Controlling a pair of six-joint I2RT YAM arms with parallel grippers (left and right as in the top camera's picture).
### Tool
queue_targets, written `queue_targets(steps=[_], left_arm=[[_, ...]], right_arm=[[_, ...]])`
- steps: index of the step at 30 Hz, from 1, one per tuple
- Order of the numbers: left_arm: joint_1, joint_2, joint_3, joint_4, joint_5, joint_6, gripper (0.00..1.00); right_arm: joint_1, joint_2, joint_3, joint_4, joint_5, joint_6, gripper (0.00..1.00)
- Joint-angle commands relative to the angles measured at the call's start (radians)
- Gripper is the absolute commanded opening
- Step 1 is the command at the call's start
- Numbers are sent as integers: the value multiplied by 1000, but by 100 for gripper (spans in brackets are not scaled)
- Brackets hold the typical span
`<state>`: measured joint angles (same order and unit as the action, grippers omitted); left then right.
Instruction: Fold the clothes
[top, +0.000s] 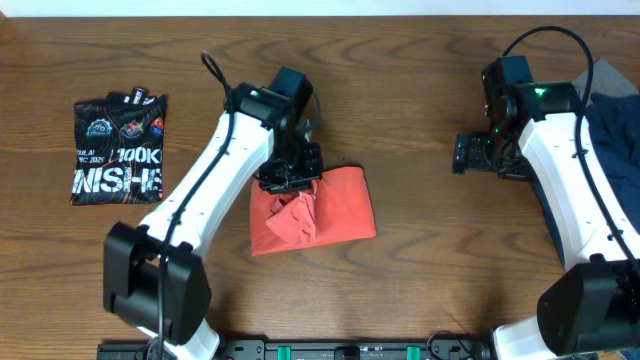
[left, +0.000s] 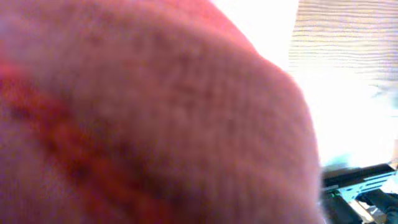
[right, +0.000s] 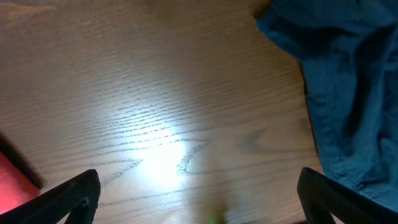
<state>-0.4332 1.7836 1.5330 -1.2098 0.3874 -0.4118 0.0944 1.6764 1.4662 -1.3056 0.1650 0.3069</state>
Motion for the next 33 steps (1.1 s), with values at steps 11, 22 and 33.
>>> queue_targets(steps=[11,22,33], left_arm=[[-129,18,8,142,17,-74,64],[-43,19,10,217,23,32,93],[235,25,0,225,-82,87,92]], right_arm=[[-2,-1,10,0,-18,-17,99],[10,-1,10,20,-320,-239,99],[274,0,-3,111,-625,-392,90]])
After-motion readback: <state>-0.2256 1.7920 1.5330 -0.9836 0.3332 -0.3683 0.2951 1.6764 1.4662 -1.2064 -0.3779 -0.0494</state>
